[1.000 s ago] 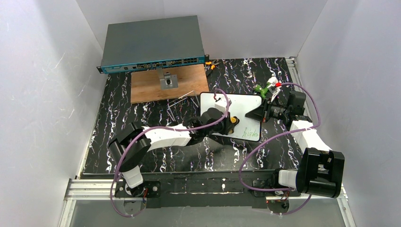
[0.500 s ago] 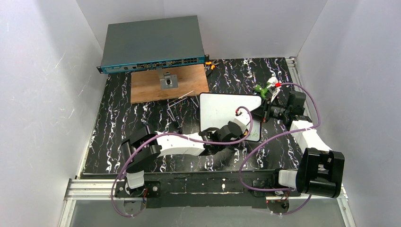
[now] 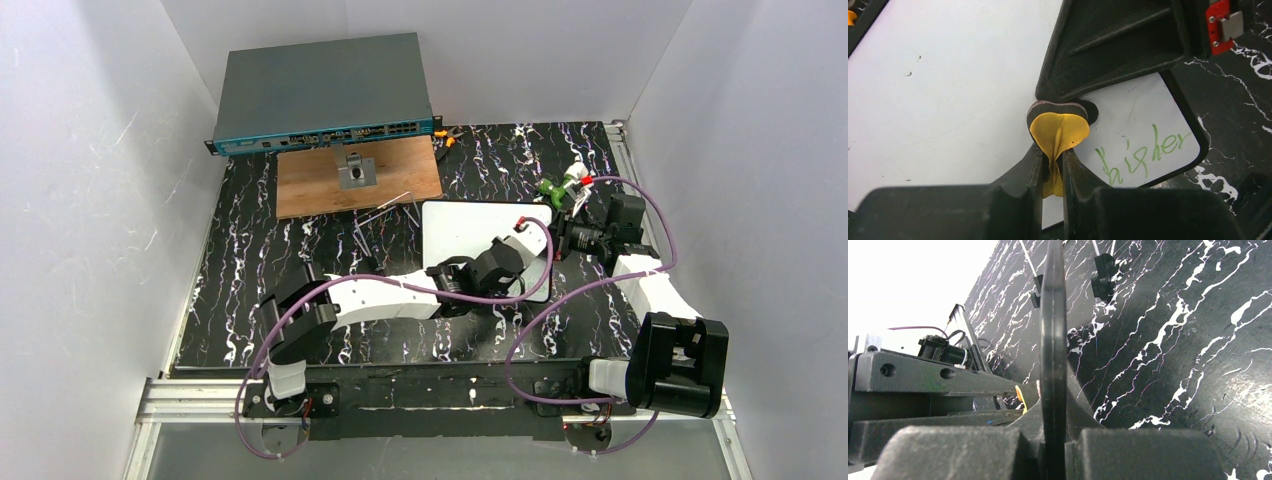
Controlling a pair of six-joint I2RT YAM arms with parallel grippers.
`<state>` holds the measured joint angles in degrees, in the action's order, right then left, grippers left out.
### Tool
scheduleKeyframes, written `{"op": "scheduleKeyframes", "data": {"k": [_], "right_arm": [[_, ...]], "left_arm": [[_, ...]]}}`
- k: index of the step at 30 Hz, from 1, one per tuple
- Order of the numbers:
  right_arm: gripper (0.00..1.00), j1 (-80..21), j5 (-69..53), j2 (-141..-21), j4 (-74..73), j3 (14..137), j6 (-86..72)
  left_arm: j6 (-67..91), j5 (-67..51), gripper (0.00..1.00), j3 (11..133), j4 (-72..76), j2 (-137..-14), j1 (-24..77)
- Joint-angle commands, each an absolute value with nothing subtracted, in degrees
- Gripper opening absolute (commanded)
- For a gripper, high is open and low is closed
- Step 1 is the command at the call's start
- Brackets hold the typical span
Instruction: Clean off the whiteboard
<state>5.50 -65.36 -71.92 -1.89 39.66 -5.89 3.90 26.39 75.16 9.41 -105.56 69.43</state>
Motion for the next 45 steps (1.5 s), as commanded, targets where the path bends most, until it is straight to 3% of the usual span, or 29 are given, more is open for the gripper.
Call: {"op": "scheduleKeyframes", "data": {"k": [1,20,31,45], "right_arm": [[0.01,4.8,-68.8,-70.4,-3.2,40.8,-5.9],[0.01,4.8,-68.7,-70.3,-3.2,40.8,-6.0],[0.01,4.7,-68.8,-70.0,-3.2,40.9,-6.0],[0.01,4.8,-68.7,-69.9,-3.3,40.8,-6.0]], "left_arm": [[-1.5,25.6,0.00,76.0,6.1,-107.9,70.3],[-9.6,22.6,0.00,73.8,5.7,-108.4,76.6],[11.7,16.0,0.00,73.5,7.0,-102.6,66.0],[20.3,7.9,0.00,68.9,14.0,-103.0,67.6]]}}
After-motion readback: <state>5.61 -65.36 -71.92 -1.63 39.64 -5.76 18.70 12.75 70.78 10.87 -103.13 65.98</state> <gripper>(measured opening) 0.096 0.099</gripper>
